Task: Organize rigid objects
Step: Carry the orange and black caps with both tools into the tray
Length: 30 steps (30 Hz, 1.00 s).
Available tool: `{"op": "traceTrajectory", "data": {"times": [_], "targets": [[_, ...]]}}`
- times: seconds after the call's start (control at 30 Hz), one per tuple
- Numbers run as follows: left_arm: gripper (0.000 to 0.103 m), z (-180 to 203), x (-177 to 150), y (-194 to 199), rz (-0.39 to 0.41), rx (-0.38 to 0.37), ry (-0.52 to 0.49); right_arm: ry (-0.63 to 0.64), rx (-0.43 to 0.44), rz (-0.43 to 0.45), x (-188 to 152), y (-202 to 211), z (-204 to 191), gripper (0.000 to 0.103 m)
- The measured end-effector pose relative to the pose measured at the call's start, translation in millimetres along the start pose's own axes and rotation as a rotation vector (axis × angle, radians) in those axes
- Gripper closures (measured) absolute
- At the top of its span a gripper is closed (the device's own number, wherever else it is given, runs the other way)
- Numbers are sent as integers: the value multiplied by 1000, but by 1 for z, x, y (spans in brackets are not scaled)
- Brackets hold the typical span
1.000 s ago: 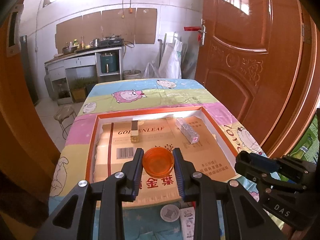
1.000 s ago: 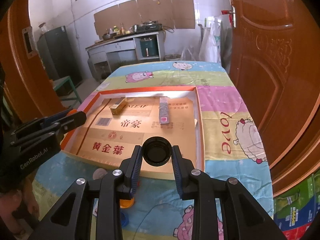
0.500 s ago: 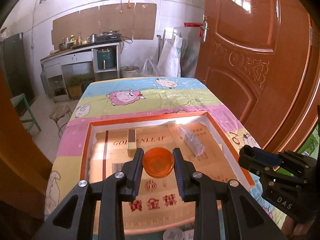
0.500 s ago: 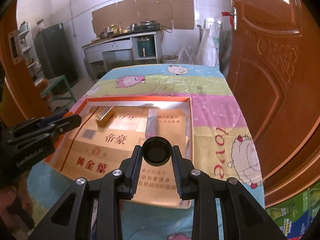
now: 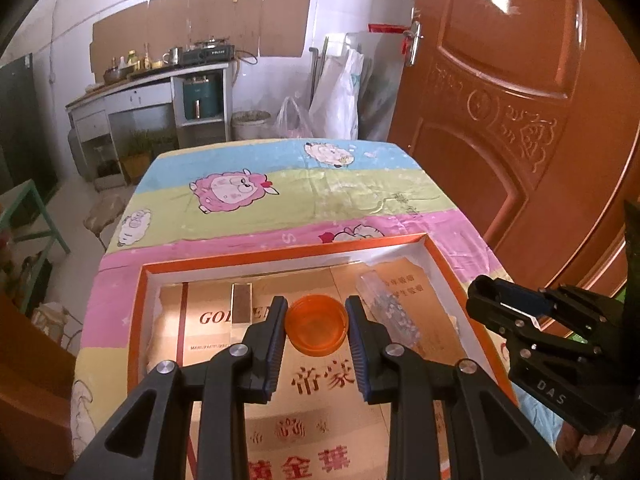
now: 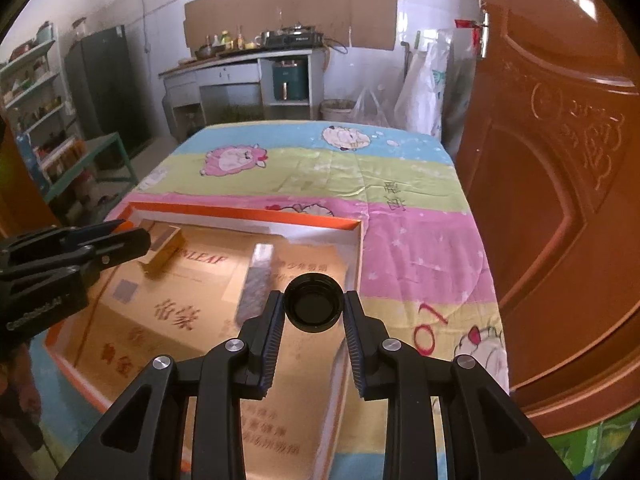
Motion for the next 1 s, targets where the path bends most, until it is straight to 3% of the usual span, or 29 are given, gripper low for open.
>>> {"op": "traceTrajectory", "data": {"times": [0.43, 1.0], "targets": [[73, -7, 8, -45, -87, 6, 10, 66, 17, -58, 21, -51, -3, 73], [73, -15, 1, -87, -173, 15, 28, 68, 51, -139, 21, -86, -5, 73]]}}
Point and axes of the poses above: each gripper's, at about its wrist camera, not at the fingertips, and y roughly against the way its jaws point, z to its right, x to its top, the point moved 5 cm from there along -y, roughly the way its jaws point, and after that the axes turned 6 degrees about -y, right-handed, at the moved point
